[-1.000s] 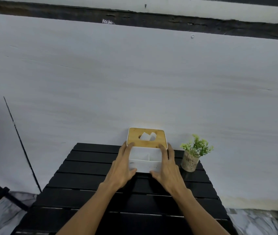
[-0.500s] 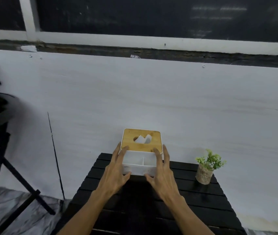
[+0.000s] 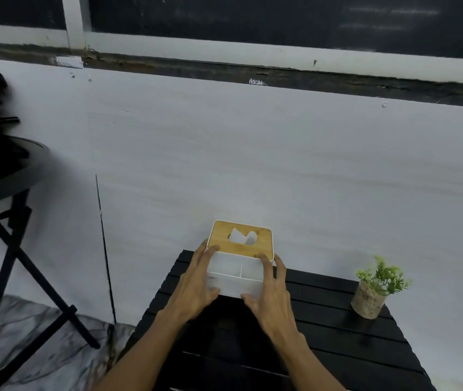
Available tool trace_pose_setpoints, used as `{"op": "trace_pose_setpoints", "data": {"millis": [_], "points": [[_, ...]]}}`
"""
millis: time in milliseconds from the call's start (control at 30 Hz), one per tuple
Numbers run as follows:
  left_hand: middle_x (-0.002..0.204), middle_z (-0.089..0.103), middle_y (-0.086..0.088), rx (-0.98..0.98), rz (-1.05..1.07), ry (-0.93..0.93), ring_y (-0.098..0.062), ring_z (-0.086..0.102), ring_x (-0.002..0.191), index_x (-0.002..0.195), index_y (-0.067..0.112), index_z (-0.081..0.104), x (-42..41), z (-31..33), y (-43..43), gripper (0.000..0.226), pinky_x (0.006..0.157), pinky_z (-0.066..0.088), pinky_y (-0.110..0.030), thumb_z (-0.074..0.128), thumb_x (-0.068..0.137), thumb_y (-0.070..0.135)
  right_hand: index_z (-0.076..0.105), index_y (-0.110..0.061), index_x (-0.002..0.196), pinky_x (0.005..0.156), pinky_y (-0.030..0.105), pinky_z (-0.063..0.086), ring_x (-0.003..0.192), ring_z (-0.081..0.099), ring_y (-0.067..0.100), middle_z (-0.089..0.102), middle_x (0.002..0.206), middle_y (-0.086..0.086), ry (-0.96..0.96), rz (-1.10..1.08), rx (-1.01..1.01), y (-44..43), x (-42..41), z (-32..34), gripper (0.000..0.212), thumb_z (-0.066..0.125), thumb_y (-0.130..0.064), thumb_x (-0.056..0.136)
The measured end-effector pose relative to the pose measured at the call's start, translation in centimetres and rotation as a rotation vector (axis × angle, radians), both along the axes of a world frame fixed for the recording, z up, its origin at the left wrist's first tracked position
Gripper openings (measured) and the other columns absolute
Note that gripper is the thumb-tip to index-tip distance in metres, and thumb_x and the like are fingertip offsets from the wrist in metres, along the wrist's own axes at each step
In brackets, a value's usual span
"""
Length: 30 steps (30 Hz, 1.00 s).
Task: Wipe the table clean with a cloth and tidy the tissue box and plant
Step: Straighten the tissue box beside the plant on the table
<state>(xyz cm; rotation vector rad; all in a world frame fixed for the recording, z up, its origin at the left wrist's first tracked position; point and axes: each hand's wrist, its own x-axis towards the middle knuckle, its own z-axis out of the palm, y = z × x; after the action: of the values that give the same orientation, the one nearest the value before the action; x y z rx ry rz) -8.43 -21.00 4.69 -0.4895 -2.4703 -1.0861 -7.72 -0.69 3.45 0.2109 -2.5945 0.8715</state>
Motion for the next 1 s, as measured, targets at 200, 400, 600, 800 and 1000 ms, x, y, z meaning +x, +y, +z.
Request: {"op": "trace_pose_setpoints", "data": {"millis": [200, 400, 600, 800, 1000], "points": [[0.157, 0.015, 0.011, 0.029, -0.026, -0.084, -0.021, 0.044, 0.128, 0.143, 0.033, 0.030, -1.7, -1.5, 1.9, 0.086, 0.096, 0.047, -0.041, 0.071, 0.071, 0.011, 0.026, -0.033, 0.142, 0.076, 0.034, 0.061, 0.093, 0.063, 0.024, 0.015, 0.156, 0.002, -0.046, -0.029, 0.023, 1.8, -1.1, -1.0, 0.086, 0.080, -0.025, 0.075], [0.155, 0.018, 0.013, 0.055, -0.030, -0.123, -0.017, 0.042, 0.129, 0.140, 0.034, 0.032, -2.6, -2.7, 2.6, 0.084, 0.097, 0.045, -0.034, 0.071, 0.070, 0.009, 0.026, -0.031, 0.142, 0.072, 0.032, 0.058, 0.090, 0.063, 0.025, 0.018, 0.155, 0.004, -0.073, -0.036, 0.043, 2.4, -1.7, -1.9, 0.086, 0.079, -0.026, 0.075], [0.153, 0.022, 0.011, 0.074, -0.039, -0.115, -0.003, 0.036, 0.122, 0.140, 0.033, 0.033, -3.2, -2.9, 2.9, 0.082, 0.095, 0.039, -0.025, 0.070, 0.072, 0.009, 0.026, -0.033, 0.142, 0.073, 0.035, 0.061, 0.088, 0.062, 0.024, 0.016, 0.155, 0.003, -0.076, -0.044, 0.030, 2.6, -2.4, -2.0, 0.088, 0.080, -0.024, 0.074], [0.149, 0.030, 0.004, 0.083, -0.038, -0.127, -0.011, 0.037, 0.131, 0.144, 0.031, 0.031, -3.9, -3.5, 2.7, 0.087, 0.102, 0.038, -0.027, 0.074, 0.071, 0.008, 0.027, -0.029, 0.144, 0.070, 0.031, 0.058, 0.083, 0.056, 0.020, 0.016, 0.155, 0.003, -0.067, -0.051, 0.035, 2.4, -2.5, -2.0, 0.087, 0.080, -0.024, 0.075], [0.150, 0.031, 0.005, 0.104, -0.033, -0.136, -0.011, 0.037, 0.132, 0.146, 0.035, 0.029, -4.0, -3.7, 2.6, 0.092, 0.104, 0.036, -0.026, 0.075, 0.071, 0.006, 0.026, -0.029, 0.144, 0.074, 0.032, 0.059, 0.093, 0.063, 0.025, 0.016, 0.155, 0.004, -0.061, -0.049, 0.040, 2.2, -2.5, -2.0, 0.089, 0.082, -0.024, 0.074]]}}
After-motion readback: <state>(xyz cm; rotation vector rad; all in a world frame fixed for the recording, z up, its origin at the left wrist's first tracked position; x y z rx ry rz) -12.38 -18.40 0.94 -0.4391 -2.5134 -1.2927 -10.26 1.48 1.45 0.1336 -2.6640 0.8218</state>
